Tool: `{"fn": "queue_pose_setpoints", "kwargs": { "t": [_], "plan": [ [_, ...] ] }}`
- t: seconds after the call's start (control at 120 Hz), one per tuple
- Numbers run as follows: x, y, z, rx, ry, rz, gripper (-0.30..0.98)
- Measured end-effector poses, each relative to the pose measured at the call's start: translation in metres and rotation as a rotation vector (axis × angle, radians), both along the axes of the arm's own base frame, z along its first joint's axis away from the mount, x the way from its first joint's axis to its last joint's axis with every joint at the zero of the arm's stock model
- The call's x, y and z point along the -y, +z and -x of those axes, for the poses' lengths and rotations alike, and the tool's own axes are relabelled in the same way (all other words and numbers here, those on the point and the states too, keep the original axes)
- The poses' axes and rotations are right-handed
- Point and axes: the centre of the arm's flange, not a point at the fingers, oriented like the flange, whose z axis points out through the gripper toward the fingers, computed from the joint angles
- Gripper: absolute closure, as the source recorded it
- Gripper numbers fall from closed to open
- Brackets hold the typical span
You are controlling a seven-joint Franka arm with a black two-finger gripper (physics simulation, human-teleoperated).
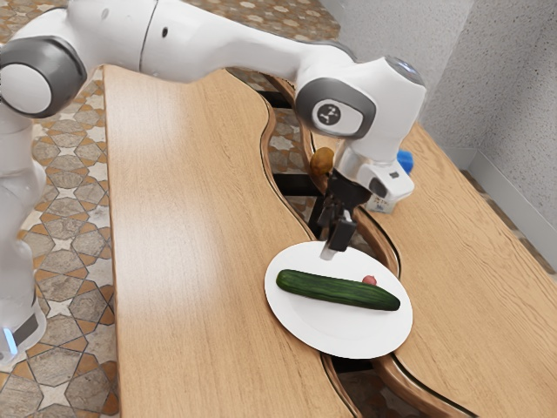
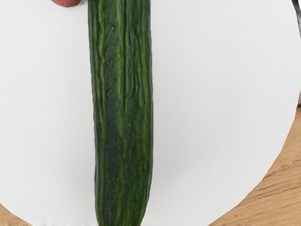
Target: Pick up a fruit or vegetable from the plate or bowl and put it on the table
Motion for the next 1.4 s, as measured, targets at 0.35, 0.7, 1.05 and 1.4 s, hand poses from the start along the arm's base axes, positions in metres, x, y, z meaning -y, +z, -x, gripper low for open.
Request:
{"fn": "queue_pose_setpoints", "kwargs": {
  "t": [0.35, 0.7, 1.05, 1.4],
  "plan": [
    [-0.008, -0.096, -0.046, -0.016, 0.012, -0.023, 0.00],
    [-0.007, -0.134, -0.071, 0.035, -0.018, 0.024, 0.00],
    [-0.005, -0.146, -0.076, 0.050, -0.054, 0.027, 0.00],
    [-0.006, -0.147, -0.076, 0.058, -0.072, 0.024, 0.31]
  ]
}}
